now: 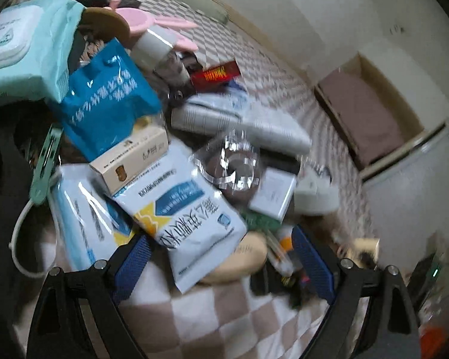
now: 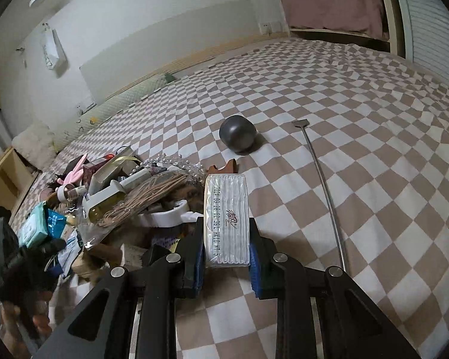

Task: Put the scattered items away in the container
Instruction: 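Lift the white box with the right gripper while the left gripper grasps a white-blue bag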

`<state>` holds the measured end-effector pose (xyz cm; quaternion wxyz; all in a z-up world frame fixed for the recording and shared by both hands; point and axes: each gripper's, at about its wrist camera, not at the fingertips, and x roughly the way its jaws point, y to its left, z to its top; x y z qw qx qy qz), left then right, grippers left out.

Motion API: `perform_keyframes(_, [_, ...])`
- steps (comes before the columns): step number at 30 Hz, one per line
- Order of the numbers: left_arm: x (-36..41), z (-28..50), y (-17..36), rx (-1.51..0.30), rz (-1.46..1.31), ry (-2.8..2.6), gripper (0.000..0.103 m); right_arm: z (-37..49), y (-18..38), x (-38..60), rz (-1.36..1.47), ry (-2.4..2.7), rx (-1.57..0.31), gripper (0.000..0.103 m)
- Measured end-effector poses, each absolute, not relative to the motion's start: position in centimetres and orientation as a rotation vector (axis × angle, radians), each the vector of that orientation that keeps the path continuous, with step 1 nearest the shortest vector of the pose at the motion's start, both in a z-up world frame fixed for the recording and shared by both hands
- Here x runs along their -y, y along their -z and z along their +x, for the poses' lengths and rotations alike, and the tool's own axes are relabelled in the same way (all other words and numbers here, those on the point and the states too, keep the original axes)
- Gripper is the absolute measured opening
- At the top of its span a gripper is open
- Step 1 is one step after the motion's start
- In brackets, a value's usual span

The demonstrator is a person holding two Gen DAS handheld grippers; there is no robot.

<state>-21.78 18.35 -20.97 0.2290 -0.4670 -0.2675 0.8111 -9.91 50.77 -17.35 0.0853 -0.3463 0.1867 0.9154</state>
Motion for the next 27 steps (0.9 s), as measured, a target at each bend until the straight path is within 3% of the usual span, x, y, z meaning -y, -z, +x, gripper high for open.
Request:
perform_keyframes(2, [-18.2, -22.3, 20.9, 0.794, -1.290, -2.224, 0.092, -9.8, 17.4, -50.8, -1.028, -2.730, -0.568, 0.025])
perform_keyframes(4, [-18.2, -22.8, 21.4, 0.842, -1.320, -2.210, 0.081, -9.5, 17.5, -50.8, -1.025, -2.728, -0.572, 0.025])
perform_keyframes(6, [-18.3, -23.1, 22.1, 0.865, -1.370, -2.205, 0.058, -9.4, 17.8, -50.7, -1.028, -2.721, -0.576, 0.025])
perform_keyframes(11, [-18.1, -22.7, 23.0, 0.895, -1.405, -2.190, 0.040, -9.0, 18.1, -50.6, -1.035, -2.702, -0.583, 0.025])
perform_keyframes(20, [-17.7, -20.8, 21.2, 0.705, -1.356, -2.265, 0.023, -7.8, 16.7, -50.1, -1.002, -2.708, -0.551, 0.025])
perform_keyframes(27, [-16.5, -18.3, 20.5, 0.581, -1.353, -2.313, 0.018, -5.8, 14.9, -48.7, -0.990, -2.740, -0.532, 0.025])
